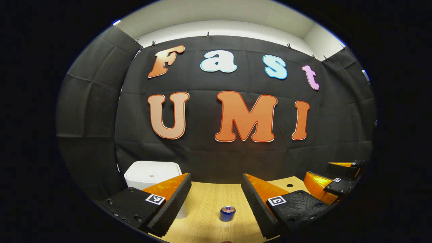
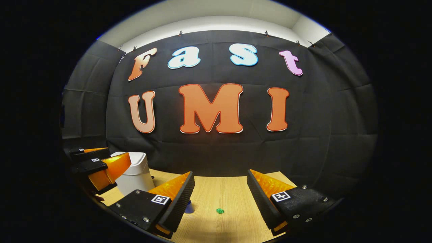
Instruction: Press the lid of the desktop garbage bin to open it, pick up the crumpled paper on the desktop and throw it into the bin, then pick up the pop can on the desktop and drop it into the bin, and finally close the garbage bin lid.
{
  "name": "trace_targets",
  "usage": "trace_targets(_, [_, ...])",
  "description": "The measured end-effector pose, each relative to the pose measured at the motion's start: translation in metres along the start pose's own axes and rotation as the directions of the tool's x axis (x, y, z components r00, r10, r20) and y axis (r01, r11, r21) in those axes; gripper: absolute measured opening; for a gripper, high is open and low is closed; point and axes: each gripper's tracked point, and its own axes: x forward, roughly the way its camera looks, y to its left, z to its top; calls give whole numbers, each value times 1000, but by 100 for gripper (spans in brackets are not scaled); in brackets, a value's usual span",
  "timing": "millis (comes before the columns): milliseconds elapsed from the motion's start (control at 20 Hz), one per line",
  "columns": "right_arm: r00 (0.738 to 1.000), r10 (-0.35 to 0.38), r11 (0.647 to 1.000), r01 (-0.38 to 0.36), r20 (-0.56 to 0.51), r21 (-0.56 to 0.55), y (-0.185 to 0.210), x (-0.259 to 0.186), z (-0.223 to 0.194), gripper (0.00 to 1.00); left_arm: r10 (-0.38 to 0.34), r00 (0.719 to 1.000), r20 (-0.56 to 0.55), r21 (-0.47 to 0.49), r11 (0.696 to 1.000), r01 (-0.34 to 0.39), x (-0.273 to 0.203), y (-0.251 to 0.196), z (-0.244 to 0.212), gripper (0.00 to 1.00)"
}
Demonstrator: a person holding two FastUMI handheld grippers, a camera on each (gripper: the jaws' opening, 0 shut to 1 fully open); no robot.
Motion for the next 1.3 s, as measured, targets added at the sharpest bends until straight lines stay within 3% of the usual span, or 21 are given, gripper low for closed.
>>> trace_targets(550, [1000, -24, 1000, 24, -12, -4, -4, 5, -3, 93, 15, 1000, 21, 19, 1000, -16, 8, 22, 9, 94])
trace_targets(800, [1000, -23, 1000, 23, -19, -6, -2, 8, -4, 93, 45, 999, 28, 12, 999, -45, 19, 56, 25, 92])
trace_targets(1050, [999, -31, 1000, 31, -25, 0, -5, 10, -6, 93, 90, 996, -6, -3, 996, -90, 50, 121, 41, 66])
trace_targets(1200, [999, -37, 999, 36, -27, -2, -7, 10, -8, 93, 130, 991, -9, -26, 991, -131, 67, 169, 61, 41])
trace_targets(1250, [999, -37, 999, 37, -29, -1, -7, 11, -8, 93, 142, 990, -13, -35, 989, -143, 75, 183, 67, 39])
trace_targets(1300, [999, -37, 999, 37, -33, 2, -7, 11, -10, 93, 157, 987, -22, -39, 987, -158, 82, 197, 72, 31])
